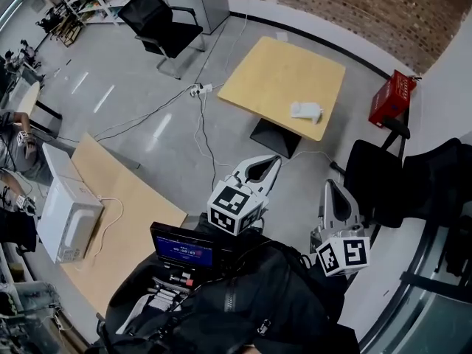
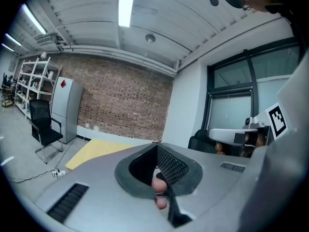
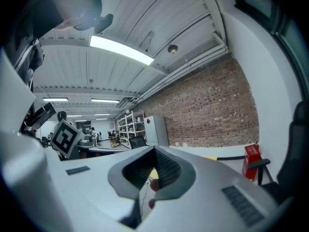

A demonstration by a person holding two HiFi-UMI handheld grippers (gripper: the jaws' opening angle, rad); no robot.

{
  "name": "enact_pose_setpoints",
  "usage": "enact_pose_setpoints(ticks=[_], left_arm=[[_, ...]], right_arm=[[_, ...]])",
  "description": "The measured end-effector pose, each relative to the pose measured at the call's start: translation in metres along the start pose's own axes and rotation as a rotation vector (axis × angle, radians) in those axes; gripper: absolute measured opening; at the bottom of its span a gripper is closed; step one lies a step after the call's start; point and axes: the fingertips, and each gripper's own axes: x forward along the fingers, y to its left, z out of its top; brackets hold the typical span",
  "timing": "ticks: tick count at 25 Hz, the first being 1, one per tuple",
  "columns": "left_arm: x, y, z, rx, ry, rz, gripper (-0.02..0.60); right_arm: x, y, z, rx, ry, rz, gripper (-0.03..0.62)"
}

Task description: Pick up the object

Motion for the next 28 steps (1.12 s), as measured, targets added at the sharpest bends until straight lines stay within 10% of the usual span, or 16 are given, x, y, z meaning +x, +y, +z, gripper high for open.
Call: enact_pose_setpoints(ticks=[13, 28], left_arm=[[0.041, 0.046, -0.011, -0.102, 0.054, -0.021, -0.005], [0.127, 0.108, -0.004, -0.100, 0.085, 0.127, -0.005]], right_arm=[[0.051, -0.019, -0.018, 0.007, 0.090, -0.030, 0.003], [0.152, -0.097, -0.021, -0.020, 0.122, 0.065, 0.003]])
